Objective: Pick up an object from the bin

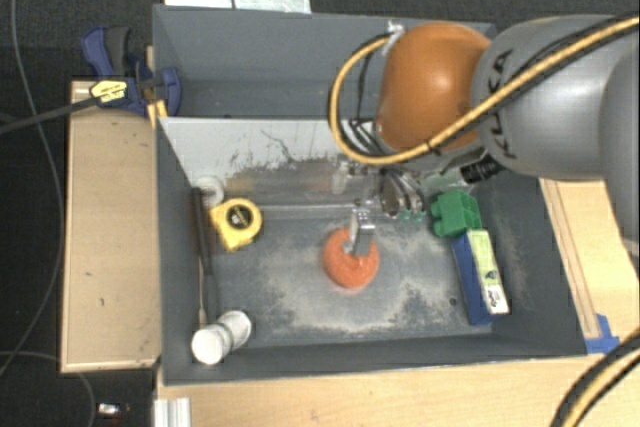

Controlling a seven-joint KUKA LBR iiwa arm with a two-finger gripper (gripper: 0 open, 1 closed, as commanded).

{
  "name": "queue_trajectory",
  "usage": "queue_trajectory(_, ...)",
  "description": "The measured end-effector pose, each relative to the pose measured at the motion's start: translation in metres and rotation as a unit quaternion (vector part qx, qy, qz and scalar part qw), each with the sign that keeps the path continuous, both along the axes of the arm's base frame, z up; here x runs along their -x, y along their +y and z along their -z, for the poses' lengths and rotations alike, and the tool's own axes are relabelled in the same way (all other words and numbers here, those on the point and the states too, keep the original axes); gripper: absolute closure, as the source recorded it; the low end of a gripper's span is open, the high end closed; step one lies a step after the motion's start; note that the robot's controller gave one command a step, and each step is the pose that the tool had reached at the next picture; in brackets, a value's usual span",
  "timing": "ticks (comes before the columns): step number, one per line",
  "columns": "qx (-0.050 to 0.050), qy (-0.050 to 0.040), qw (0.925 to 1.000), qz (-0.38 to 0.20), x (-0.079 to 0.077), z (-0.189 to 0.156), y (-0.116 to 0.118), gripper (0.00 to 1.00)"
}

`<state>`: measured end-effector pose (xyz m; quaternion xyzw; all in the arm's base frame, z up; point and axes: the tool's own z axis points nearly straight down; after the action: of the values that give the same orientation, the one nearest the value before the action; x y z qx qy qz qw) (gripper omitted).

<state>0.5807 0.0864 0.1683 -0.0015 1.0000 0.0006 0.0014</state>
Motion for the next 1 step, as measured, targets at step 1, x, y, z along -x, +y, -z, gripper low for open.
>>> queue_trajectory(1, 0.0, 0.0012, 0.9998, -0.018, 0.061, 0.0461, -0.0328, 0.0)
